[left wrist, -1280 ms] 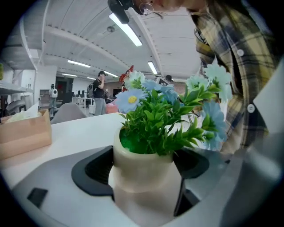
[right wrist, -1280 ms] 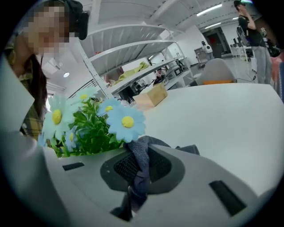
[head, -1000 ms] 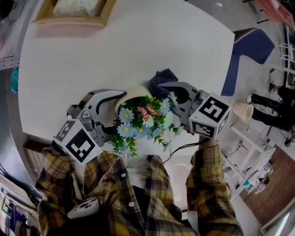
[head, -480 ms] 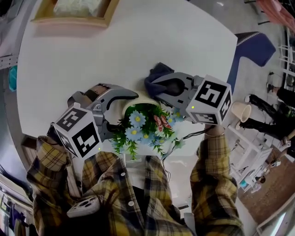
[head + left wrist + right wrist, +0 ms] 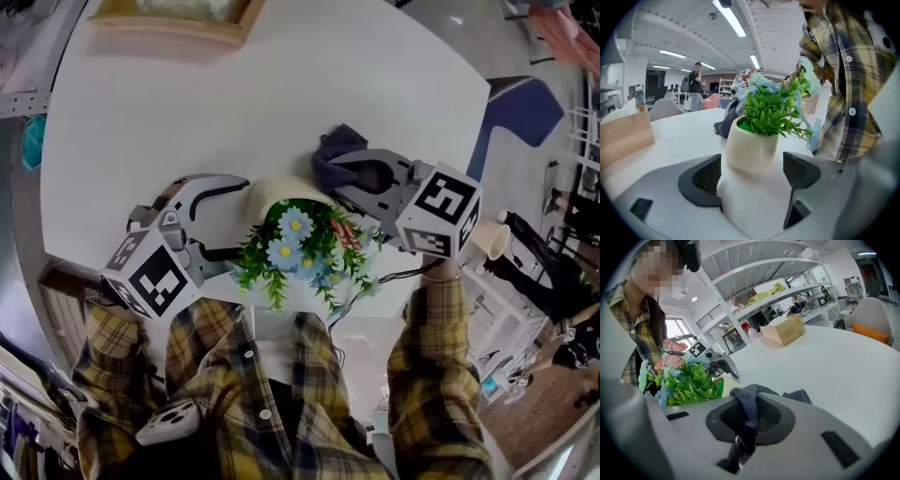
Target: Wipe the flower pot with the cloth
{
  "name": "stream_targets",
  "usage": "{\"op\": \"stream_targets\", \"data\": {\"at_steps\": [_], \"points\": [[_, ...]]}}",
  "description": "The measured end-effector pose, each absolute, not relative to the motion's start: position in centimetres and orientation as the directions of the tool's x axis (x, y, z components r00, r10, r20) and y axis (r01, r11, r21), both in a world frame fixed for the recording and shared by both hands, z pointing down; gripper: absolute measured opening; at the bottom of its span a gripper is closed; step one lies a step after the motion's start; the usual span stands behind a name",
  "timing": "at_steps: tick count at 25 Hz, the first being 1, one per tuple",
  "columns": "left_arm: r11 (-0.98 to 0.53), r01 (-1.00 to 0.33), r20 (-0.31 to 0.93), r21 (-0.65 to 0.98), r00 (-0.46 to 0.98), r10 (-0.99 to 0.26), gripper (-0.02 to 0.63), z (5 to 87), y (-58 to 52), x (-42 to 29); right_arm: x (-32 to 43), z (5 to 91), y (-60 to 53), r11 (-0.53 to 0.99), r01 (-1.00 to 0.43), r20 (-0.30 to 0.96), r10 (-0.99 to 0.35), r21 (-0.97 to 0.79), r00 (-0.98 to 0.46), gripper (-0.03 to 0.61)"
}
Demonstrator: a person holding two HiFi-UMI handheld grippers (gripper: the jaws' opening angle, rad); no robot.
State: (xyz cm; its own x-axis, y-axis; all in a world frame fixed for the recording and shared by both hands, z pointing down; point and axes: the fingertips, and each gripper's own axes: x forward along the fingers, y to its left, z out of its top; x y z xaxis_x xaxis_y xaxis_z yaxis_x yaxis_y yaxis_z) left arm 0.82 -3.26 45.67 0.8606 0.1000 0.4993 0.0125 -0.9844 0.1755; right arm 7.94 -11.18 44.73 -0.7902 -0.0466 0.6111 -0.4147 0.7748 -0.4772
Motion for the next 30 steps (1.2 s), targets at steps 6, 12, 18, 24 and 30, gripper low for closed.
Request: {"op": "stream_targets", "data": {"at_steps": [6,12,18,24,30], "points": [[-0.897,-0.390,0.506,0.208,0.828,-0.242,0.419,45.1,-2.4,-1.0,8.4,44.7,-11.3,0.758,-0.467,0.601,-0.125,-0.456,-0.789,0.015],[-0.729,-0.666,0.455,0.156,0.704,-0.545,0.419,44.0,-1.3,0.6,8.3,44.4,-11.5,0.746,-0.504,0.595,-0.181,-0.435,-0.783,0.015],[-0.578,-0.801,0.448,0.155,0.578,-0.682,0.419,43.8,-1.7,2.3,8.7,44.5,-11.3,0.733,-0.530,0.590,-0.219,-0.426,-0.777,0.015],[-0.521,-0.839,0.439,0.155,0.531,-0.724,0.419,43.9,-1.6,3.7,8.8,44.4,-11.4,0.733,-0.533,0.582,-0.231,-0.424,-0.780,0.015],[-0.550,-0.826,0.404,0.122,0.548,-0.733,0.419,43.8,-2.5,4.6,9.3,44.5,-11.2,0.725,-0.533,0.566,-0.239,-0.436,-0.789,0.015]]}}
